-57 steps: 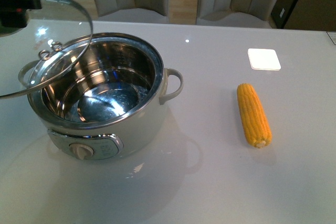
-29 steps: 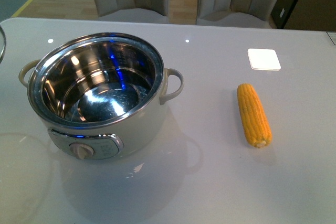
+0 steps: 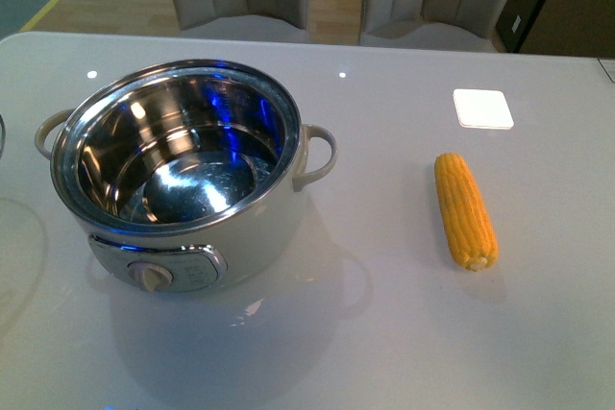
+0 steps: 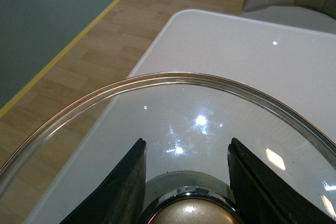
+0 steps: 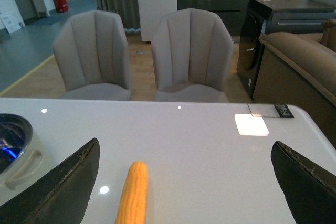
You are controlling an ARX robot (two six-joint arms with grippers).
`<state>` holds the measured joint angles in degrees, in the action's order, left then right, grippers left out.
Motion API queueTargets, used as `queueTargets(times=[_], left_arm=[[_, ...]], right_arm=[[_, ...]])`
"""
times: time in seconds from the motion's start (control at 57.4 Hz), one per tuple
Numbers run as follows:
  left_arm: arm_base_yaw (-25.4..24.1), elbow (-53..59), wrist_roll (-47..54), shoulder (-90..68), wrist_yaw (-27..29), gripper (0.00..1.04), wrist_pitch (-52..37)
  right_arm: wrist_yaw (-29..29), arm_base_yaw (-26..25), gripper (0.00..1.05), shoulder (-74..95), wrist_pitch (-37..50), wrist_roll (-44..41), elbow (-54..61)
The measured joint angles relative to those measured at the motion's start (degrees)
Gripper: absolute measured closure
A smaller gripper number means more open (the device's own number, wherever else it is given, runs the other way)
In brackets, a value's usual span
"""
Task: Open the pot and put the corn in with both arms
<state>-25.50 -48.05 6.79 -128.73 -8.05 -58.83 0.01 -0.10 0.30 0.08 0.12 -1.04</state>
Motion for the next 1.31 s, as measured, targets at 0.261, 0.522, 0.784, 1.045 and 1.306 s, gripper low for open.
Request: queueTargets(times=[0.261, 0.522, 0.784, 1.045, 1.306], left_arm=[[0.20, -5.92, -0.22, -9.27, -2.14, 0.64, -2.54], [0.07, -10.12, -0.79, -15.37, -4.44, 0.64, -3.96], [-0.02, -13.05, -0.57, -21.42, -4.61, 0.64, -6.51], [0.00, -13.46, -0.90, -23.34, -4.87, 0.64, -8.31], [0.00, -14.01, -0.68, -23.76, -4.35, 0.35, -8.35]], right_arm=[[0.02, 0.00, 0.09, 0.00, 0.00, 0.00, 0.00], [0.00, 0.00, 0.09, 0.00, 0.00, 0.02, 0.00], [0.00, 0.00, 0.09, 0.00, 0.00, 0.00, 0.00], [0.02, 0.00, 0.09, 0.00, 0.00, 0.02, 0.00], [0.02, 0.00, 0.09, 0.00, 0.00, 0.02, 0.00]])
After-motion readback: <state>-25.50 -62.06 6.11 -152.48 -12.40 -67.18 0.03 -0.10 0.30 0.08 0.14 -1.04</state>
